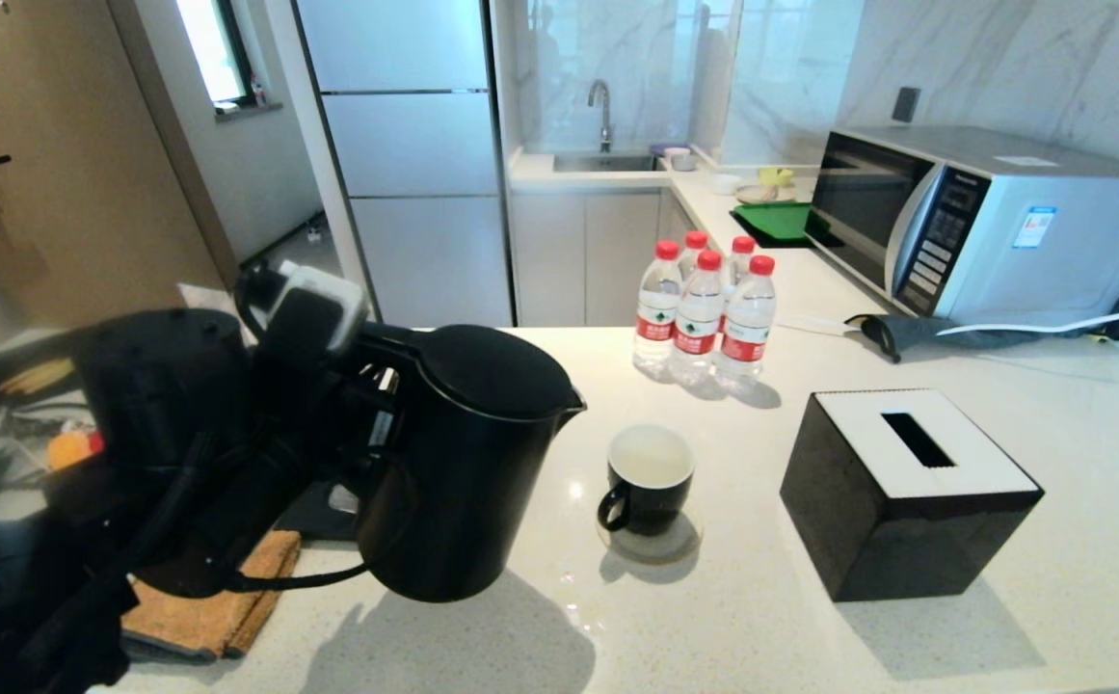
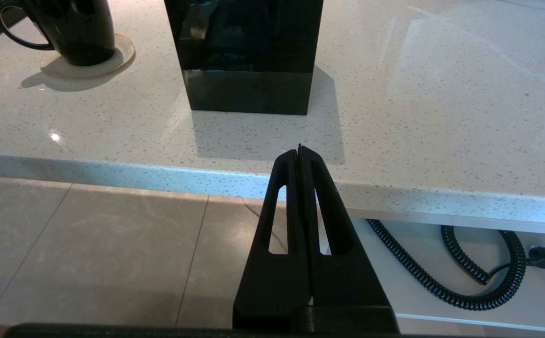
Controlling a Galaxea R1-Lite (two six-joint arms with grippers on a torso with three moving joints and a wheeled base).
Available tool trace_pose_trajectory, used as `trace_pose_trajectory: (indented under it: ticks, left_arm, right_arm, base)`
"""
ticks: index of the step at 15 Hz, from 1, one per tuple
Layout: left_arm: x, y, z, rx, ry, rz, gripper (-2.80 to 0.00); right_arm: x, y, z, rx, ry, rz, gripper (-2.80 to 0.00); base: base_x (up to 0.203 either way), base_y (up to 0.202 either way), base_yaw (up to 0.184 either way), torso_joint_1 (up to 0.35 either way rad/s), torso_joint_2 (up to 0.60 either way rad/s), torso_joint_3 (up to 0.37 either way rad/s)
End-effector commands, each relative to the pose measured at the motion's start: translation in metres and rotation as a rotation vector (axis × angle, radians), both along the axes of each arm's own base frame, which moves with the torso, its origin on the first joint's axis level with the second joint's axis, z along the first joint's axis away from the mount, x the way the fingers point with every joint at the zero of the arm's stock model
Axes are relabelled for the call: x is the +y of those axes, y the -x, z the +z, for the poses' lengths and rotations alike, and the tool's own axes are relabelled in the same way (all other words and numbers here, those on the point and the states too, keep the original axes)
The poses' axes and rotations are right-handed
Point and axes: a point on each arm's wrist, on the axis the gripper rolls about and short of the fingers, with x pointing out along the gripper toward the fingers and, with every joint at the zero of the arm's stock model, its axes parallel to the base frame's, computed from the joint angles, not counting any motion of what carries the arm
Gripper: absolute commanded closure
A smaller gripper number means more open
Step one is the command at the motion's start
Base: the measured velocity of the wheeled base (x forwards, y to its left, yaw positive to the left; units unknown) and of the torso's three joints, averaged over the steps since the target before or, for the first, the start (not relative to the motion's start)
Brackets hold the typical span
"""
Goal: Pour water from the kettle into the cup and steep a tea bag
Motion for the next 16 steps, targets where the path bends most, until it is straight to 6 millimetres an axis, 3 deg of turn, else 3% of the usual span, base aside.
trace_pose_trajectory:
  ticks: [1,16]
  left_arm:
    - [-0.003,-0.001,-0.001,-0.001,-0.012,0.002,0.0]
    - [-0.03,-0.035,-0.007,0.002,-0.104,0.0,0.0]
  right_arm:
    - [0.0,0.0,0.0,0.002,0.0,0.001,0.0]
    - [0.0,0.0,0.0,0.002,0.0,0.001,0.0]
  base:
    - [0.0,0.0,0.0,0.0,0.0,0.0]
    - [0.0,0.0,0.0,0.0,0.0,0.0]
